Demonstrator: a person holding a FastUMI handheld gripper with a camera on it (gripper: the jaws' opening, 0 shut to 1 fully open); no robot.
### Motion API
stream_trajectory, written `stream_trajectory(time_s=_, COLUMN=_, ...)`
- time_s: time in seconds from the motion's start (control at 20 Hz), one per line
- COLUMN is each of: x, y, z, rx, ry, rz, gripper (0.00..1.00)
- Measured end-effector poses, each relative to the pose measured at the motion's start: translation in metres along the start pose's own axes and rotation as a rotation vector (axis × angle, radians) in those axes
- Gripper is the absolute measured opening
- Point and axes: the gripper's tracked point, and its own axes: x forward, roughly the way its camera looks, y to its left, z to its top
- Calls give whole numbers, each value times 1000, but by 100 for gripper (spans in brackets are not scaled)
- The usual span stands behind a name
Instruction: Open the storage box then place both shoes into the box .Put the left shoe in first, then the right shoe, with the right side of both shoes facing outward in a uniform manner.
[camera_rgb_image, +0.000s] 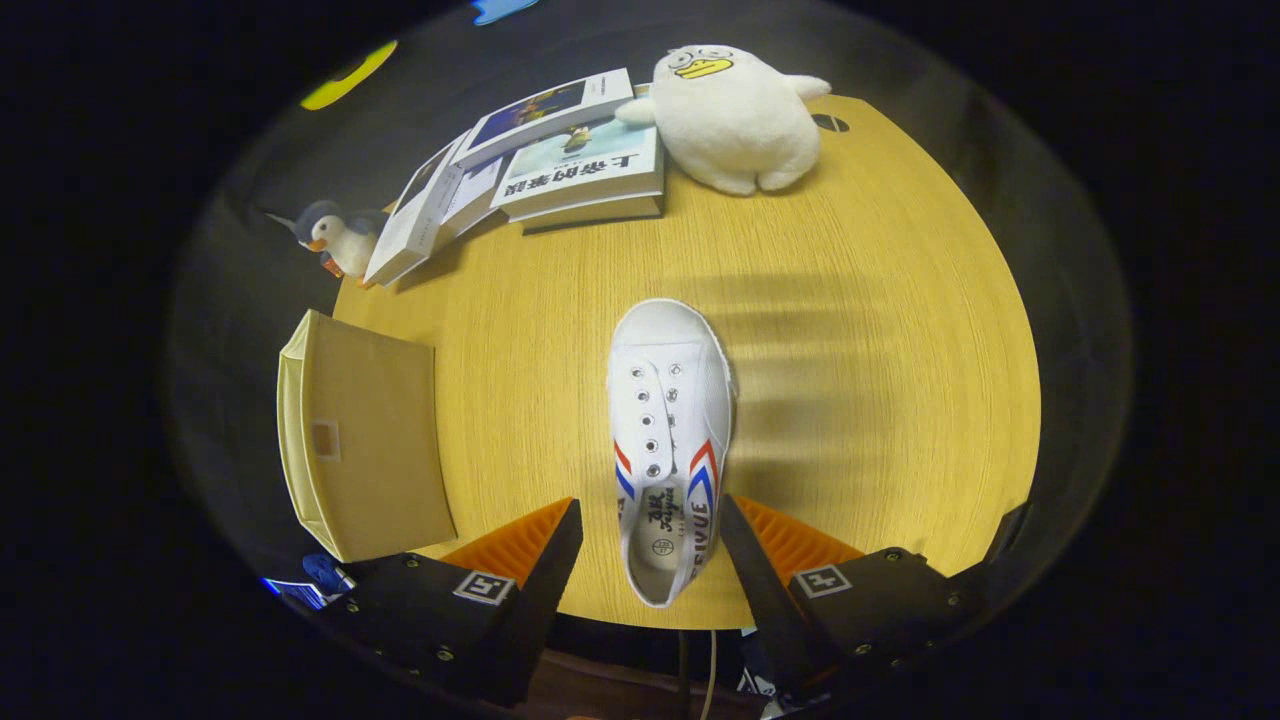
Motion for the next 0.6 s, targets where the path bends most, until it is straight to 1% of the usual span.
stream_trajectory(time_s=0.25, x=27, y=-24, z=-4, rx=-11, ry=25, rz=-29, gripper=86)
stream_trajectory(time_s=0.35, x=38, y=-29, z=-6, rx=-16, ry=38, rz=-34, gripper=85)
stream_trajectory(time_s=0.6, x=62, y=-31, z=-10, rx=-33, ry=58, rz=-39, gripper=85)
